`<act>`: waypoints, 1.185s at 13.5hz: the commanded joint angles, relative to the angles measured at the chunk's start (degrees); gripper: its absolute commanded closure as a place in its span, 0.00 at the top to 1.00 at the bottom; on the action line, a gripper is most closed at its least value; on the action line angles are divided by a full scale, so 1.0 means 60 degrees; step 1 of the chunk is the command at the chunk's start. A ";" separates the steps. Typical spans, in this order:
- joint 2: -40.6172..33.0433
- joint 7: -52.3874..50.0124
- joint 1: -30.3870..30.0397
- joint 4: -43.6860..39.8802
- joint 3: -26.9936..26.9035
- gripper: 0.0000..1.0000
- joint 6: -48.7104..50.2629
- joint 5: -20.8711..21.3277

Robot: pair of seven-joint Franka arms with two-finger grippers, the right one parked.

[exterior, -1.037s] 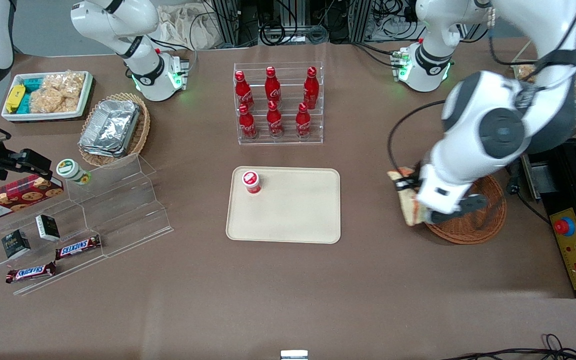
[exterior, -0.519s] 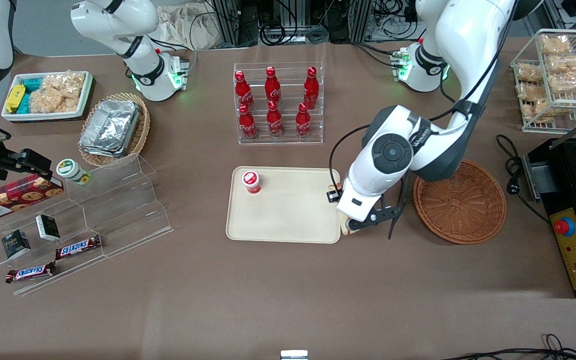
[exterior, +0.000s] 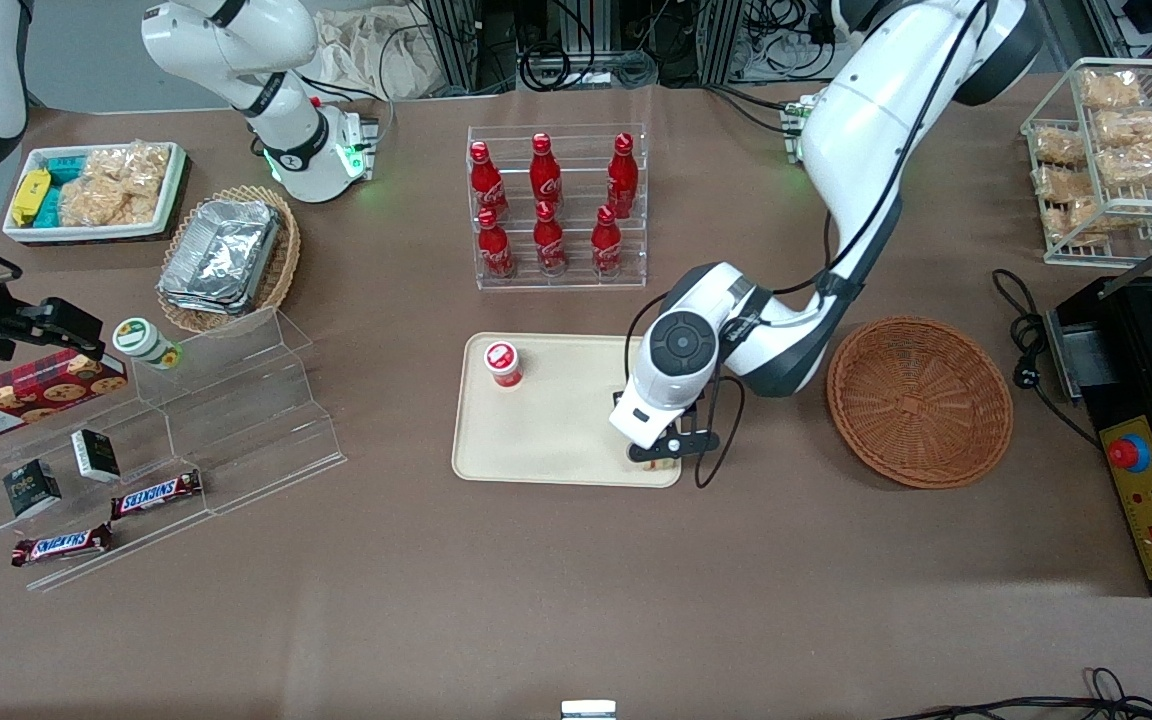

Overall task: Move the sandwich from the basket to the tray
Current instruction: 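Carry the sandwich over to the cream tray with the left gripper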

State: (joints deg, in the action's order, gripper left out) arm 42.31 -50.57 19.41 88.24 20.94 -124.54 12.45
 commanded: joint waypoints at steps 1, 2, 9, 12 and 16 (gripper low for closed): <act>0.0112 -0.0052 0.0222 -0.0263 -0.0047 0.61 0.0030 0.0239; 0.0083 -0.0168 0.0237 -0.0277 -0.0047 1.00 0.0030 0.0239; -0.1147 -0.0228 0.0134 -0.0380 -0.0106 1.00 0.1421 0.0093; -0.1439 -0.0199 0.0120 -0.0380 -0.0149 1.00 0.1800 -0.0285; -0.2478 -0.0052 0.0120 0.0028 -0.0895 1.00 0.2197 -0.0932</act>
State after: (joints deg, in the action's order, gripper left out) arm 32.31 -51.17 20.00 85.34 17.60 -112.58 8.56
